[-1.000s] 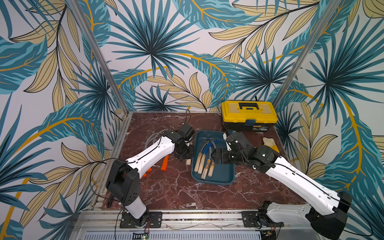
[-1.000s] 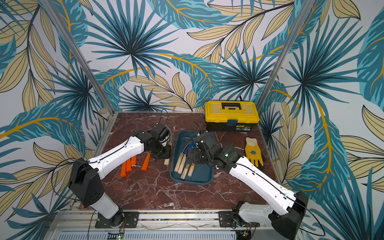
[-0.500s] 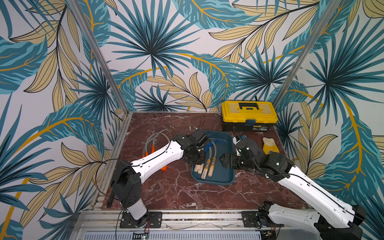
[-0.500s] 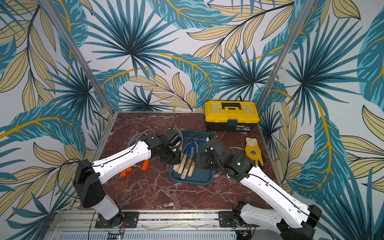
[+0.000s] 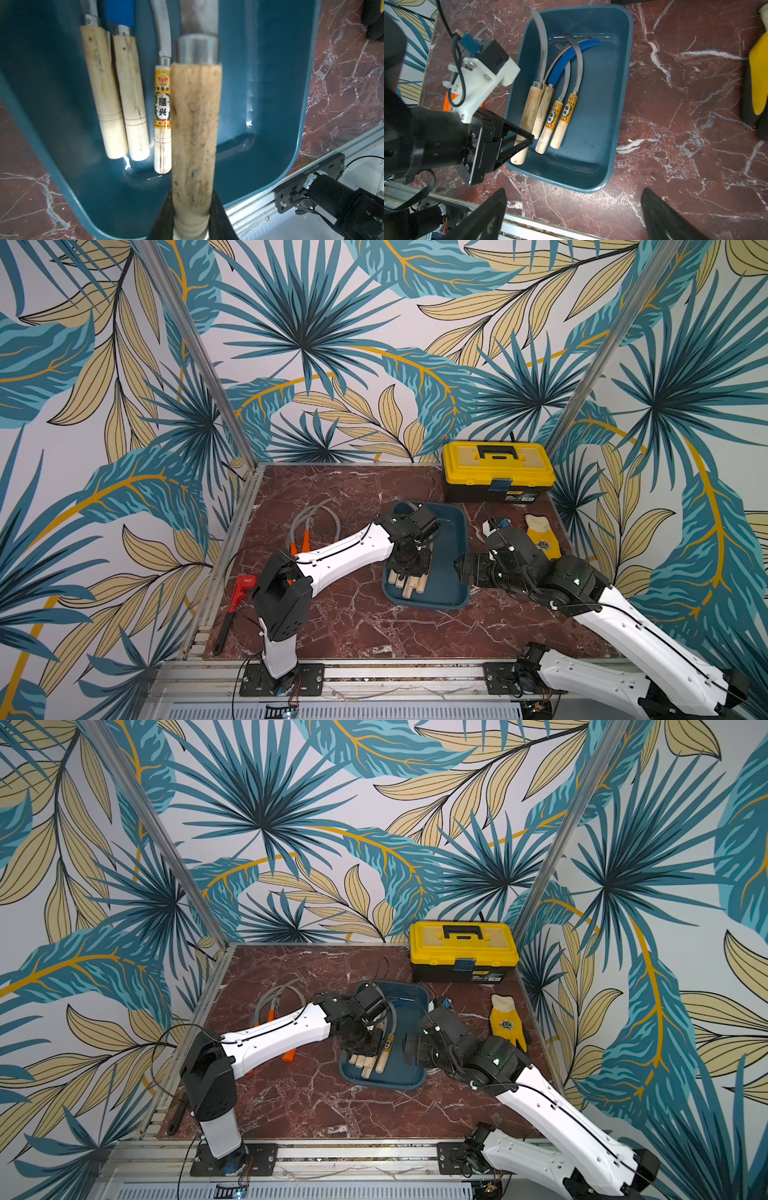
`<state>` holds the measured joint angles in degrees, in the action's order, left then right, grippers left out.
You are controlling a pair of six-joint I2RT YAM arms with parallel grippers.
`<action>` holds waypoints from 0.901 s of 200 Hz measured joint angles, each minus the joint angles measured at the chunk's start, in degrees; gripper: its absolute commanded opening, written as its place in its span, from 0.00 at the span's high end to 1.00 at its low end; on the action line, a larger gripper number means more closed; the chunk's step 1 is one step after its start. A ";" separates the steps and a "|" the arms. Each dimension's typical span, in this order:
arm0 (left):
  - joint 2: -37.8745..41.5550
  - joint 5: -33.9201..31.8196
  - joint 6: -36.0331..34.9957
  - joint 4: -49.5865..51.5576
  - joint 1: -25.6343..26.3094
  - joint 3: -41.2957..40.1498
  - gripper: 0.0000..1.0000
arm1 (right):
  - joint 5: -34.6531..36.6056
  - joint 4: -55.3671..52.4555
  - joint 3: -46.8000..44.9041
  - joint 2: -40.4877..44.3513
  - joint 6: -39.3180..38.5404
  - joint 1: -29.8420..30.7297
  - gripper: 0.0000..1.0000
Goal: Put small sickles into storage boxes
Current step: Place the sickle in the storage box.
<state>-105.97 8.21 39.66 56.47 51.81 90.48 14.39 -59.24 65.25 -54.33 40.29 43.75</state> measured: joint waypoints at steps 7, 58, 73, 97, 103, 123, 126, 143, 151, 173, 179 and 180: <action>-0.70 0.07 0.00 0.02 0.15 0.59 1.00 | 0.28 -0.42 -0.02 0.28 0.02 0.00 0.01; -5.31 1.09 -0.28 -0.09 0.87 3.74 1.00 | 1.92 -2.29 -0.92 1.81 0.70 0.00 0.01; -6.91 1.49 -0.44 -0.11 1.05 4.57 1.00 | 2.29 -2.69 -1.70 2.38 1.22 0.00 0.00; -9.22 2.10 -0.72 -0.02 1.20 6.03 1.00 | 2.67 -3.28 -2.62 3.15 1.95 0.00 0.01; -9.86 2.19 -0.83 -0.07 1.22 6.45 1.00 | 2.75 -3.37 -2.73 3.28 2.16 0.00 0.00; -11.56 2.43 -1.20 -0.09 1.31 7.41 1.00 | 3.08 -3.56 -2.91 3.65 2.58 0.00 0.00; -11.76 2.47 -1.31 -0.07 1.31 7.52 1.00 | 3.15 -3.61 -2.91 3.67 2.60 0.00 0.01; -13.20 2.82 -1.70 -0.09 1.31 8.41 1.00 | 3.39 -3.65 -3.13 3.74 2.82 0.00 0.01; -13.97 3.02 -1.81 -0.04 1.31 8.92 1.00 | 3.45 -3.65 -3.26 3.74 2.84 0.00 0.00; -15.87 3.54 -2.01 -0.09 1.31 9.92 1.00 | 3.65 -3.67 -3.41 3.69 2.99 0.00 0.00; -16.37 3.67 -2.16 -0.09 1.31 10.19 0.98 | 3.69 -3.67 -3.48 3.69 3.02 0.00 0.00; -16.41 3.69 -2.16 -0.09 1.31 10.21 0.98 | 3.72 -3.67 -3.48 3.69 3.02 0.00 0.00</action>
<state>-122.39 11.90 37.50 56.38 53.12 100.68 18.11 -62.92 61.78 -50.63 43.31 43.75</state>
